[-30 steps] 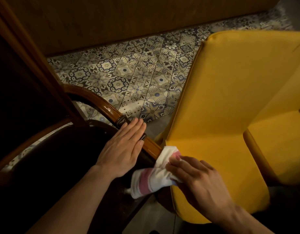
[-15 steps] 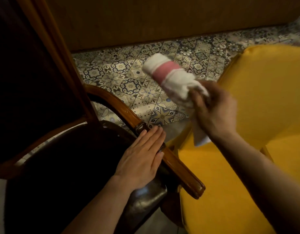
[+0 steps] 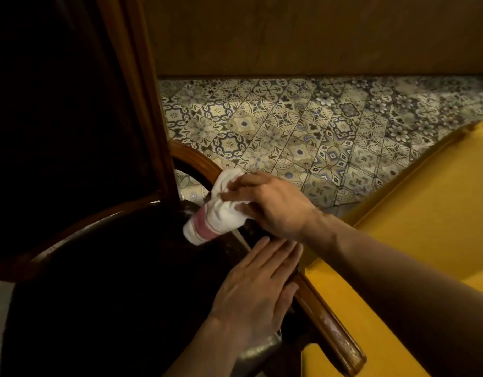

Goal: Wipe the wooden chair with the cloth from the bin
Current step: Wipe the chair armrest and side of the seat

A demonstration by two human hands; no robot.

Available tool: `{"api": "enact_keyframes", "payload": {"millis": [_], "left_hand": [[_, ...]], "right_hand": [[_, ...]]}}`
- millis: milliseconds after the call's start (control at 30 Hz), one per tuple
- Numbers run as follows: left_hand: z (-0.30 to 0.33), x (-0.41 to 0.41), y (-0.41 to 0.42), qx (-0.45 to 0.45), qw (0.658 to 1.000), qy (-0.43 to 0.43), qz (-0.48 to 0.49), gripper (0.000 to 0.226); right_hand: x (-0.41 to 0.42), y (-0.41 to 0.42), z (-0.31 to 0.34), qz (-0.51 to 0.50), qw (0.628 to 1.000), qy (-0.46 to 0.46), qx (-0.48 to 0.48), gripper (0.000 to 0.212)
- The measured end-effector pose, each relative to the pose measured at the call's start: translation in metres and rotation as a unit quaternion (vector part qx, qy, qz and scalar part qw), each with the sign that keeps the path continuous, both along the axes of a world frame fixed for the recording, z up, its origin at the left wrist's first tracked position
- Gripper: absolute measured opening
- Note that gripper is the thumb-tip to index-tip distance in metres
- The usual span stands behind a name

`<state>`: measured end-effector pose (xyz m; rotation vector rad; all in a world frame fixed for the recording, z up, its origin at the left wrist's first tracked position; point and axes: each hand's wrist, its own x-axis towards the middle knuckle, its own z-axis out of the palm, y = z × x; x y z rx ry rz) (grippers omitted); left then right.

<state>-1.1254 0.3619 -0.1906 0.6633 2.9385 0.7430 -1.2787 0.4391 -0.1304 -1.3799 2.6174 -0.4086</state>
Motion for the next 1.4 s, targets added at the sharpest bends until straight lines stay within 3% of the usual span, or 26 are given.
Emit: {"api": "enact_keyframes", "payload": {"millis": [133,333,700,1100,1233,1400], "left_hand": [[-0.001,0.000,-0.001,-0.002,1.000,-0.001,-0.005,0.055],[0.003,-0.001,-0.003,-0.035,0.999,-0.024,-0.019,0.062],[0.011,0.000,-0.002,0.009,1.000,-0.005,0.004,0.054],[0.031,-0.002,-0.009,-0.003,0.999,-0.039,-0.016,0.063],[0.045,0.009,-0.019,0.044,0.997,-0.054,-0.015,0.052],[0.070,0.009,-0.036,0.051,0.991,0.048,0.118,0.016]], "right_hand": [[-0.022,-0.054,-0.007,-0.058,0.998,0.022,-0.031,0.033],[-0.037,-0.088,-0.012,-0.142,0.989,0.008,0.047,0.031],[0.006,-0.024,0.009,-0.069,0.996,0.009,0.056,0.035],[0.033,0.016,0.029,-0.111,0.982,-0.083,0.128,0.036],[0.041,0.030,0.041,-0.140,0.977,-0.104,0.119,0.034],[0.063,0.056,0.047,-0.187,0.964,-0.136,0.130,0.033]]}}
